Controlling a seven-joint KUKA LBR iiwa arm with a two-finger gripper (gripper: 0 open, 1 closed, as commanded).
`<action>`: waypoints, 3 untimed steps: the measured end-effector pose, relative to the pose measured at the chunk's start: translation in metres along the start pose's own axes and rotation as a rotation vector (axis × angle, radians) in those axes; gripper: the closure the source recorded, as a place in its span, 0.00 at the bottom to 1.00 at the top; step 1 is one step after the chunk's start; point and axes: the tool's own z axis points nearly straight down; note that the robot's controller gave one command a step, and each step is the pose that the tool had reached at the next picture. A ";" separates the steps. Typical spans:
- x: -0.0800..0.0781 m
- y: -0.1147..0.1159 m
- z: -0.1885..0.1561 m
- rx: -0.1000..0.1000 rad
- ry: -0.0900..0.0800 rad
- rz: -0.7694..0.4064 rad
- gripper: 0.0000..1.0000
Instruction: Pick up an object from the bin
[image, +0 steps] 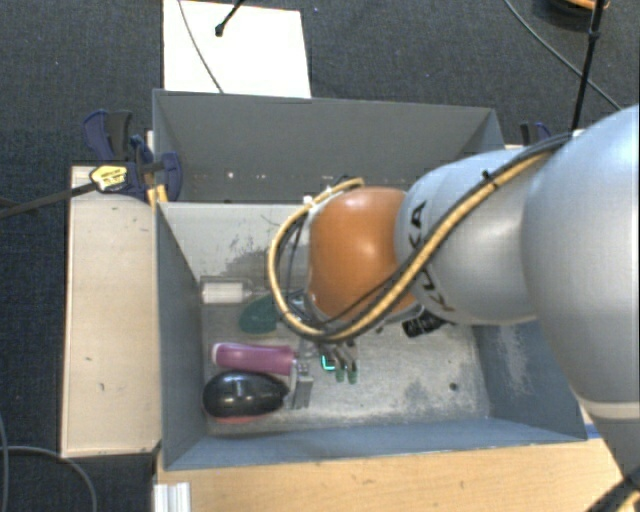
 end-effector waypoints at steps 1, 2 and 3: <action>0.019 0.056 0.047 0.001 -0.014 -0.030 0.00; 0.018 0.054 0.045 0.000 -0.013 -0.021 1.00; -0.057 0.040 -0.164 -0.004 -0.018 -0.025 1.00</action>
Offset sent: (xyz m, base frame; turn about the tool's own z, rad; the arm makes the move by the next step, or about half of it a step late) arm -0.0220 0.0551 -0.0482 -0.0281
